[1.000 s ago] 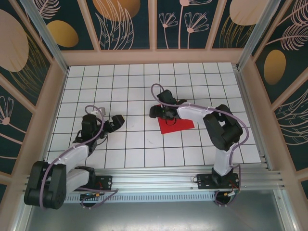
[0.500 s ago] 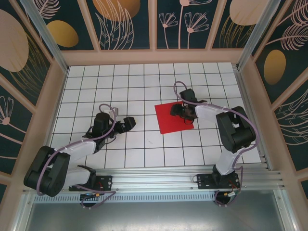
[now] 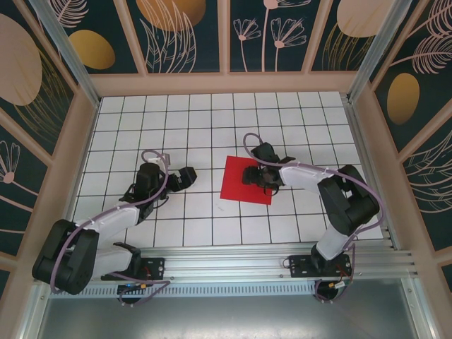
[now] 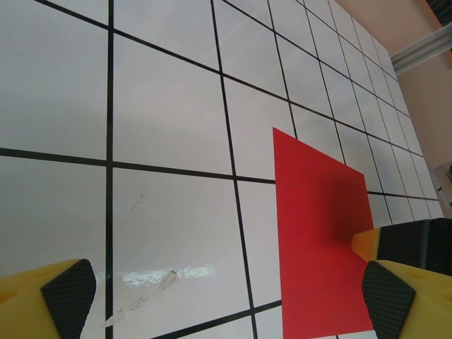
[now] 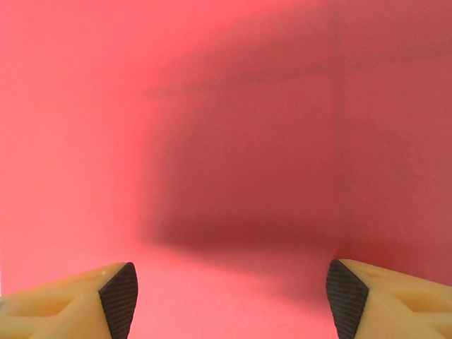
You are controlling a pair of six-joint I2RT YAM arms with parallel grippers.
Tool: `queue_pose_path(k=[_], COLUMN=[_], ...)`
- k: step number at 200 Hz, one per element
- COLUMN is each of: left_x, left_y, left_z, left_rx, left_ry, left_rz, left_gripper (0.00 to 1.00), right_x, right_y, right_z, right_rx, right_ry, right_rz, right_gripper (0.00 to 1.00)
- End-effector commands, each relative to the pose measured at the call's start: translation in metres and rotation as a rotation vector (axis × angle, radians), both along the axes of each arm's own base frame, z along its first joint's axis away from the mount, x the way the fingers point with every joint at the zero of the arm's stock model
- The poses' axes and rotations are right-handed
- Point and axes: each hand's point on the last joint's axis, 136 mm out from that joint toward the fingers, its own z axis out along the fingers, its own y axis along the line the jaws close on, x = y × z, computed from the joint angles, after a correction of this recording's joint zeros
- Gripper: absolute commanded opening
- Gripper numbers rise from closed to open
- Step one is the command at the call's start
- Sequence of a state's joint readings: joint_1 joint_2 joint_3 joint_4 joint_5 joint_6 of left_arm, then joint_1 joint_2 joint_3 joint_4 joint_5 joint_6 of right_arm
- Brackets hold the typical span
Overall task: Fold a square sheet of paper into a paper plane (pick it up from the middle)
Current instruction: Move the square sheet of paper to the center of the table.
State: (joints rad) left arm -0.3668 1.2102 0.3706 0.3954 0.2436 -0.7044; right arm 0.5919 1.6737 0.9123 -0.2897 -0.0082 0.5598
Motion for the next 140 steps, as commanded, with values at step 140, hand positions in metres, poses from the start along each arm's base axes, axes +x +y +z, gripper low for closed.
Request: queue_pose_path(k=[140], left_x=[-0.007], left_y=[0.052], left_z=[0.040], left_rx=[0.145], left_ry=[-0.186], left_rz=[0.205], left_gripper=[0.99], right_x=[0.057], right_y=[0.082], right_z=[-0.004], right_rx=[-0.035], right_ry=[0.021], right_rz=[0.146], right_gripper=[0.80])
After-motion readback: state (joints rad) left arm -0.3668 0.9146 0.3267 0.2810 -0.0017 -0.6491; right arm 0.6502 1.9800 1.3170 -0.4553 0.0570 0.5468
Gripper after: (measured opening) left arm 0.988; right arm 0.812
